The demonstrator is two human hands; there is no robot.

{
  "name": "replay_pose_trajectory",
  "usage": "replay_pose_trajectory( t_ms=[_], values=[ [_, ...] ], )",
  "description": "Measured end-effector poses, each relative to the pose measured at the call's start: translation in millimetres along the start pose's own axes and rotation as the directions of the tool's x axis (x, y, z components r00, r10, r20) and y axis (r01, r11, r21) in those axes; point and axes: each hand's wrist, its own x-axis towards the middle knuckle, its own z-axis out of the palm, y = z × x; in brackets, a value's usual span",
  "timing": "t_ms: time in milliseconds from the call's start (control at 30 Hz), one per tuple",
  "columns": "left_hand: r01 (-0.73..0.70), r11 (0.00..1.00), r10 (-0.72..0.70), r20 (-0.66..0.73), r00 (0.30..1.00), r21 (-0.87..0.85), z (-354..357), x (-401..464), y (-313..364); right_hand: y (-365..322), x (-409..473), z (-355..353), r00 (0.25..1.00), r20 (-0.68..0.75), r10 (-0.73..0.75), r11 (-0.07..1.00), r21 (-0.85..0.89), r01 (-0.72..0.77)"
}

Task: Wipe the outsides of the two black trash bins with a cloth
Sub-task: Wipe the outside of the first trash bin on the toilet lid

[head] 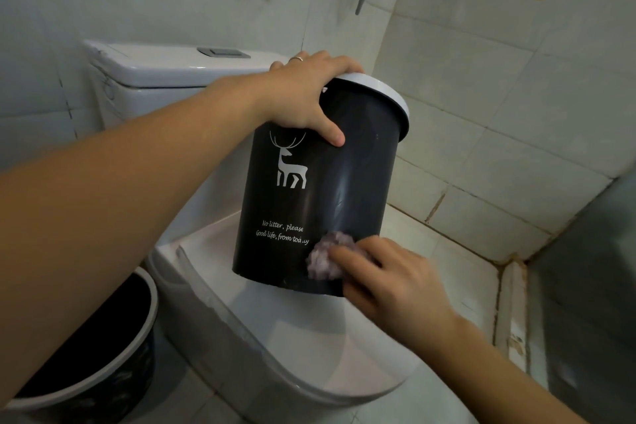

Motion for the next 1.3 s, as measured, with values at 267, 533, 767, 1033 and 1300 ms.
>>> replay_pose_trajectory(
  t_ms=[267, 533, 767, 1033, 1300],
  values=[
    [0.005, 1.000, -0.005, -0.008, 1.000, 0.014, 0.0, 0.0, 0.2, 4.4, 6.4, 3.2, 0.981, -0.053, 0.187, 0.981, 0.065, -0.184],
    [0.007, 1.000, -0.007, -0.002, 1.000, 0.006, -1.1, -2.0, 1.3, 7.4, -10.8, 1.6, 0.999, 0.021, -0.040, 0.999, 0.036, 0.039],
    [0.013, 1.000, -0.013, 0.005, 1.000, 0.027, -0.5, 0.9, 3.7, 8.6, 17.3, -1.4, 0.976, -0.050, 0.212, 0.976, 0.062, -0.209],
    [0.011, 1.000, -0.011, 0.009, 1.000, 0.023, -1.0, -0.7, 7.8, -7.7, 0.8, -4.2, 0.987, 0.089, -0.131, 0.991, 0.003, 0.131],
    [0.017, 0.999, -0.017, 0.007, 1.000, 0.039, -0.4, -0.8, 8.5, -11.4, 22.3, -4.5, 0.996, -0.002, 0.094, 0.995, -0.022, -0.094]
  ],
)
